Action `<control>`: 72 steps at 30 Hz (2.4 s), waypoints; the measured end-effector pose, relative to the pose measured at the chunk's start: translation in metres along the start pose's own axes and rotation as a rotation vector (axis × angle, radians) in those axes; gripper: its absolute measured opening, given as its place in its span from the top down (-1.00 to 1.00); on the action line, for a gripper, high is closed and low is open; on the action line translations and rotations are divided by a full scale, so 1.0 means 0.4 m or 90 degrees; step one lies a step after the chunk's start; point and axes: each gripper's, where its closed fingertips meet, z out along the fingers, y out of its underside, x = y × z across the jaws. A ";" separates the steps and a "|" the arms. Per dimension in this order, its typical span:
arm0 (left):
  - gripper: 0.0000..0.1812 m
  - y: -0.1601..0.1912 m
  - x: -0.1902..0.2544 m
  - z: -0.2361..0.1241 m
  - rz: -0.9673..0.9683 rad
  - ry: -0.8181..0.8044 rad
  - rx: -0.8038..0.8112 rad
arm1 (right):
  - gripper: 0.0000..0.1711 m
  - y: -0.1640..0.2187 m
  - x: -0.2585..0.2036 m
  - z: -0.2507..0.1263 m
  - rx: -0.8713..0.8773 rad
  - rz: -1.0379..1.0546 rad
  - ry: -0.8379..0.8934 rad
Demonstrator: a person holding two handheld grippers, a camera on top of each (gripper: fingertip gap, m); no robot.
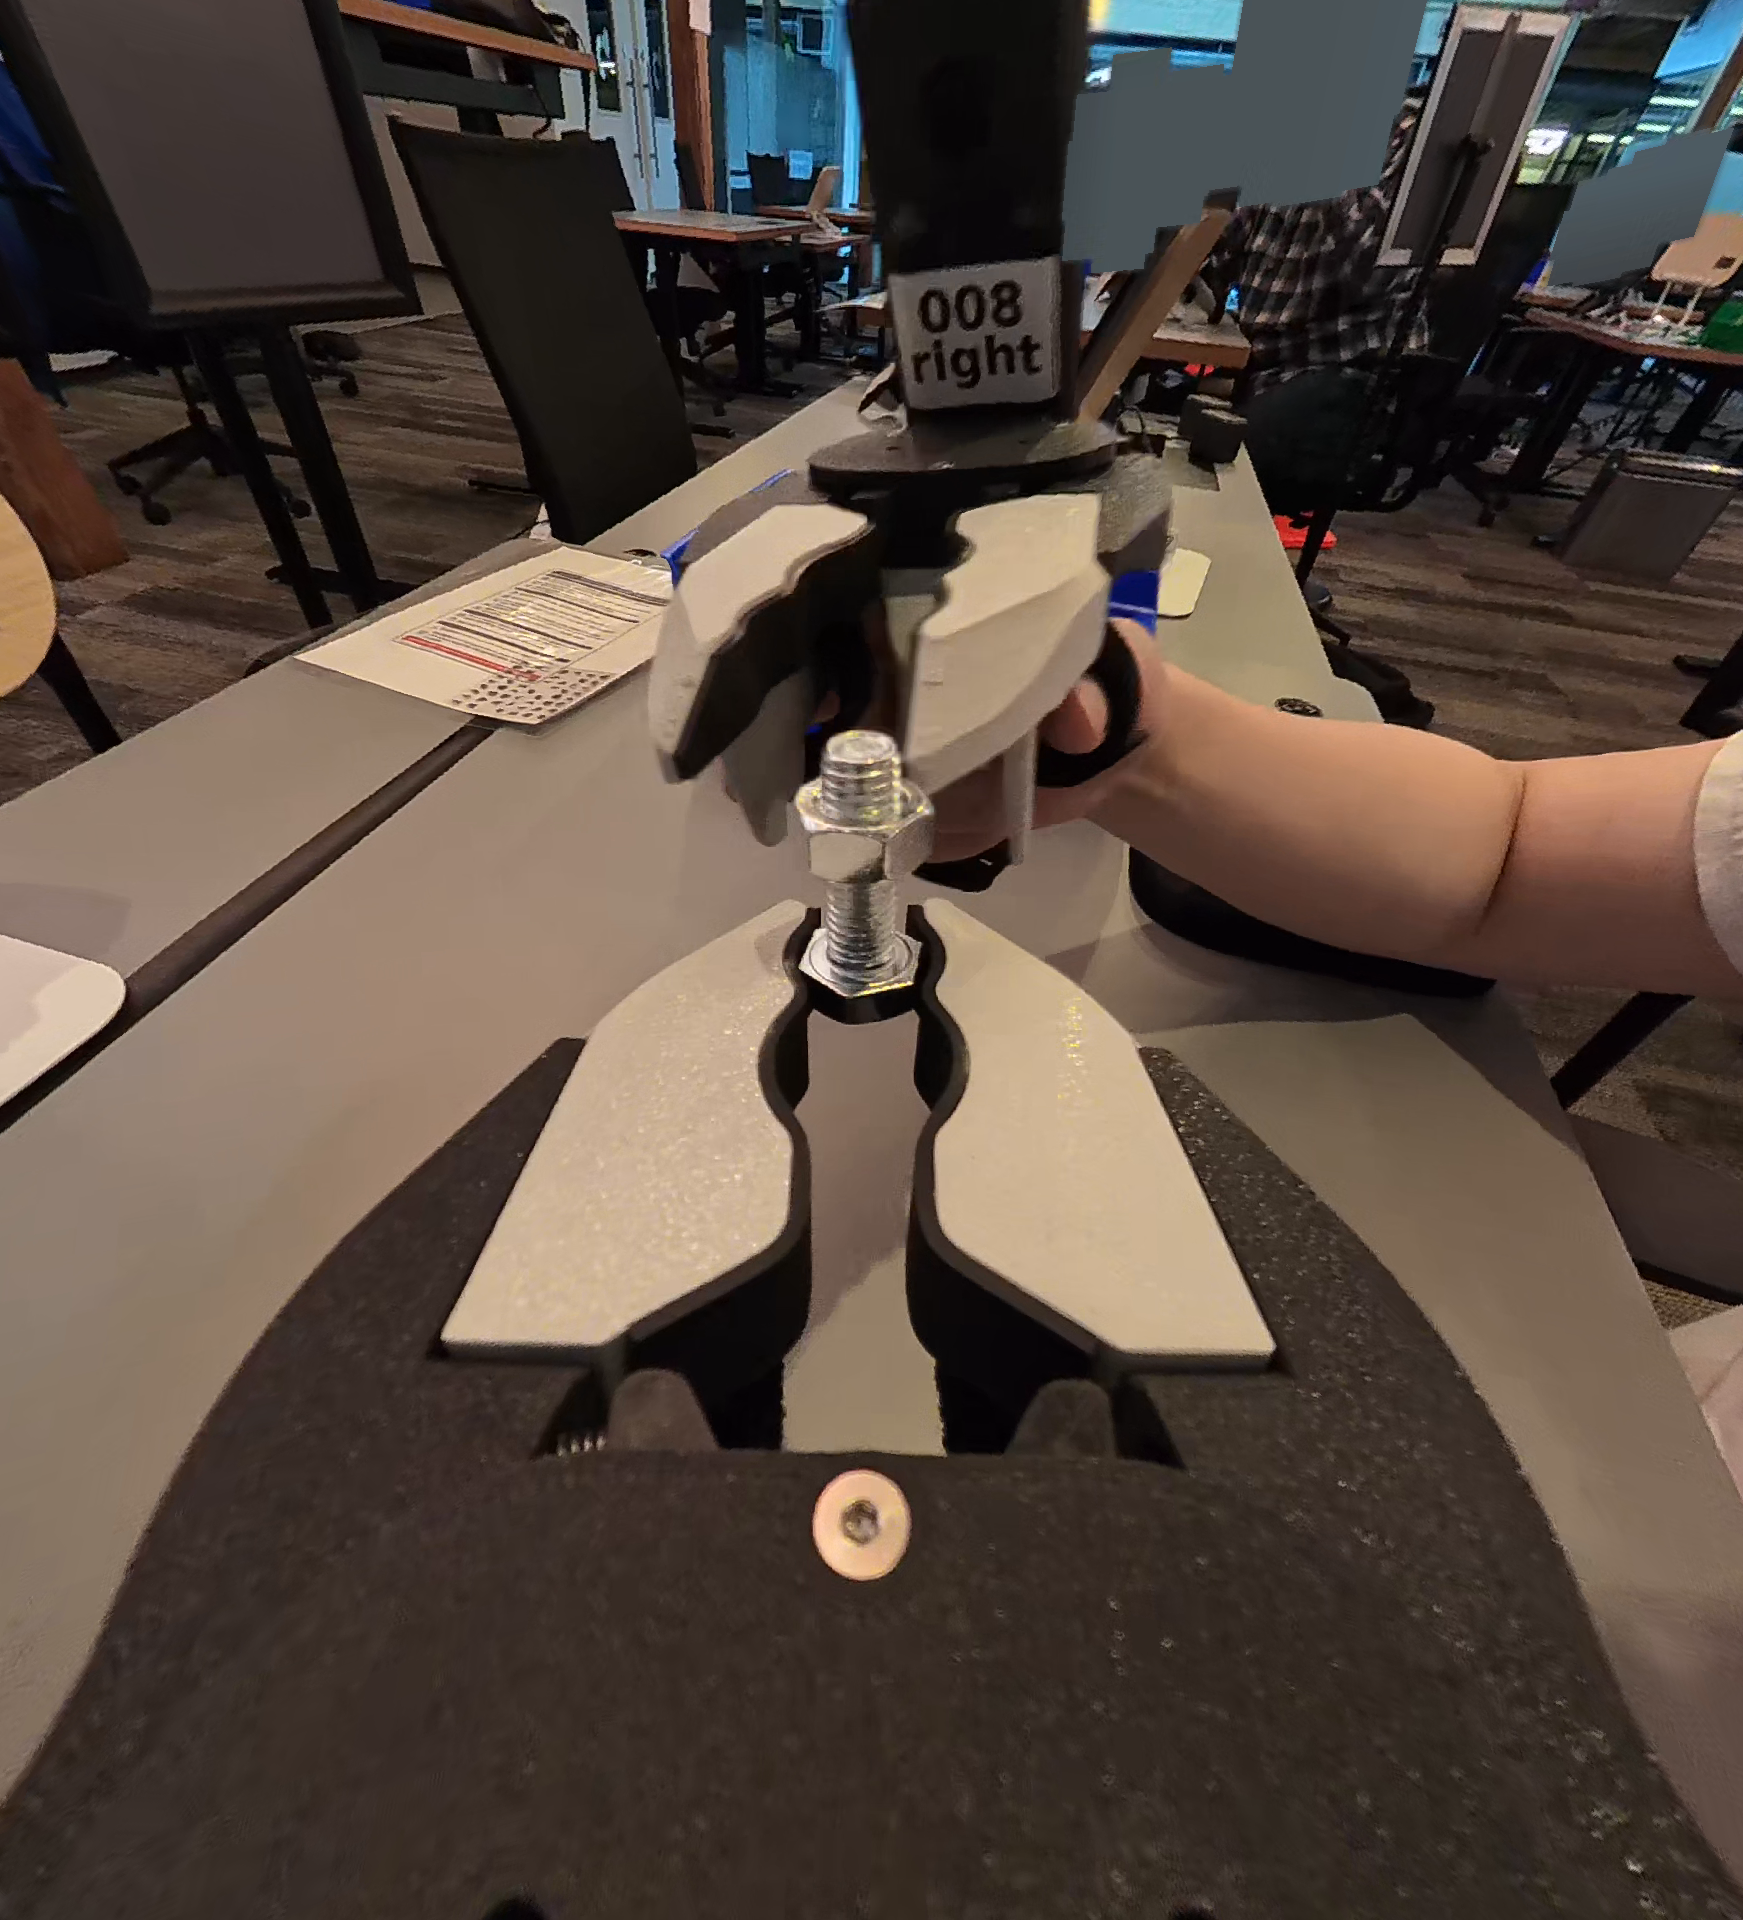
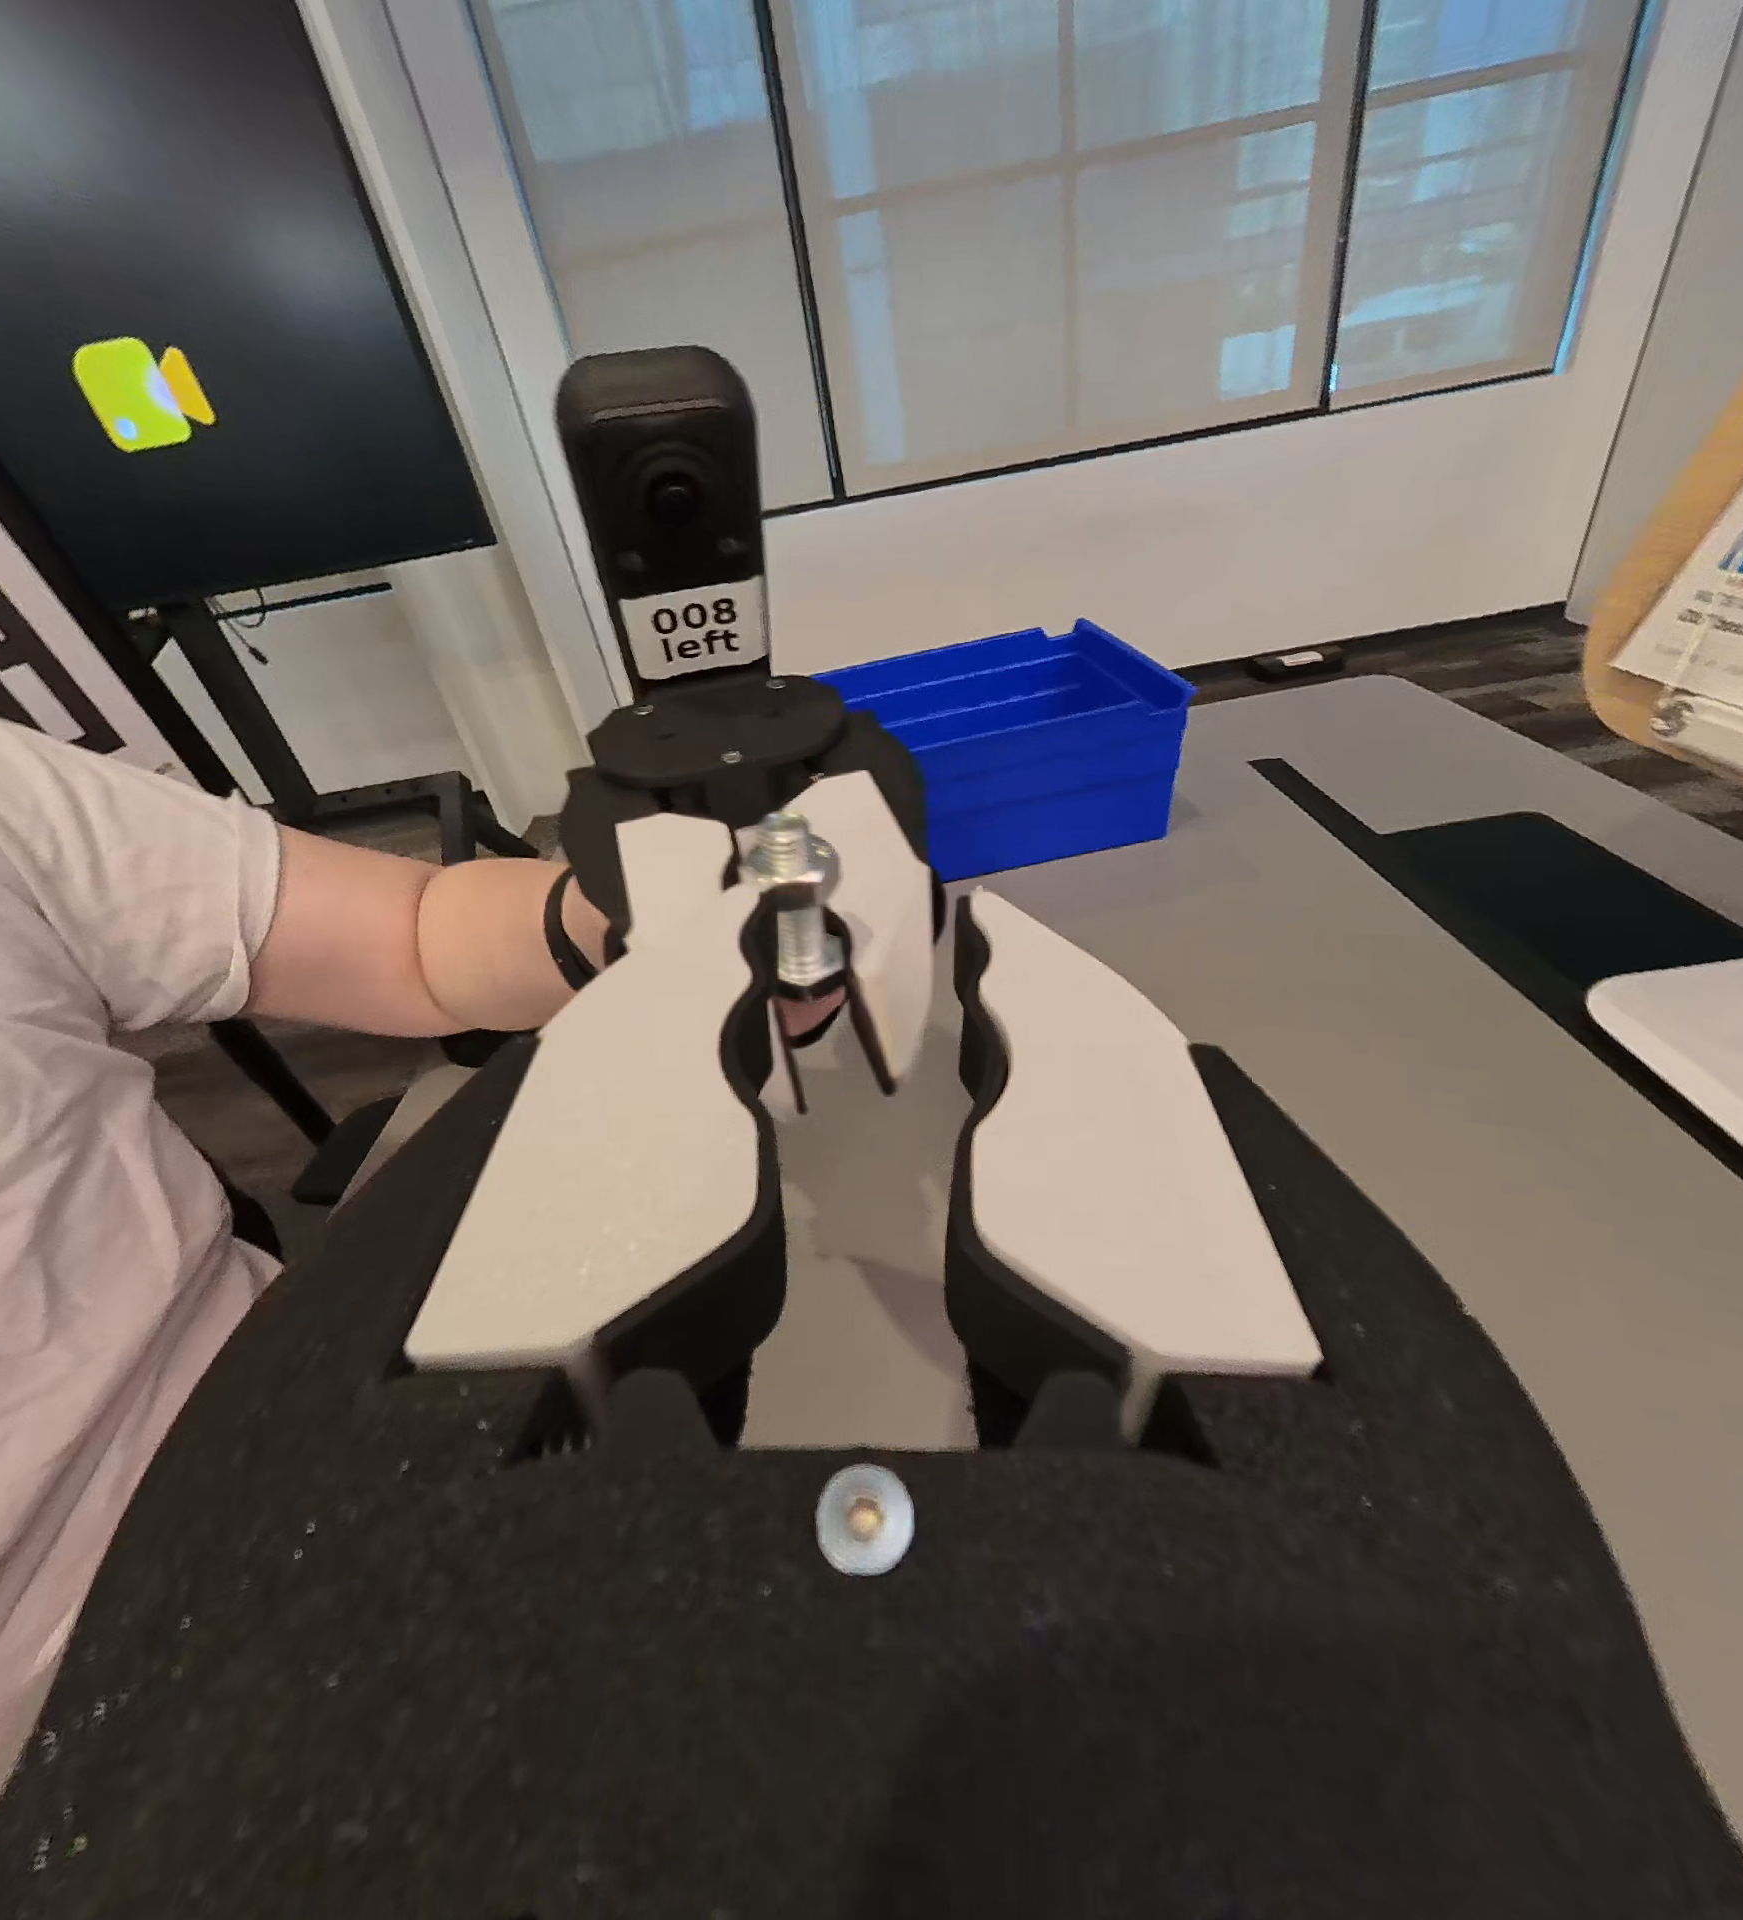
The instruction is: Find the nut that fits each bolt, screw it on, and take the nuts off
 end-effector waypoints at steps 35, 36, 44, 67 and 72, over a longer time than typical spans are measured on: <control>0.83 0.083 -0.214 -0.064 0.107 -0.367 -0.136 | 0.58 0.076 0.069 0.027 -0.077 -0.018 0.114; 0.83 0.077 -0.182 -0.042 0.106 -0.318 -0.124 | 0.56 0.071 0.071 0.027 -0.072 -0.023 0.126; 0.84 0.063 -0.091 0.005 0.131 -0.245 -0.119 | 0.45 0.023 0.042 0.028 -0.043 -0.059 0.139; 0.83 0.025 -0.045 0.009 -0.034 -0.118 -0.015 | 0.42 0.030 0.042 0.021 -0.039 -0.013 0.098; 0.83 0.020 -0.050 0.002 -0.050 -0.111 -0.006 | 0.47 0.014 0.033 0.006 -0.021 0.001 0.069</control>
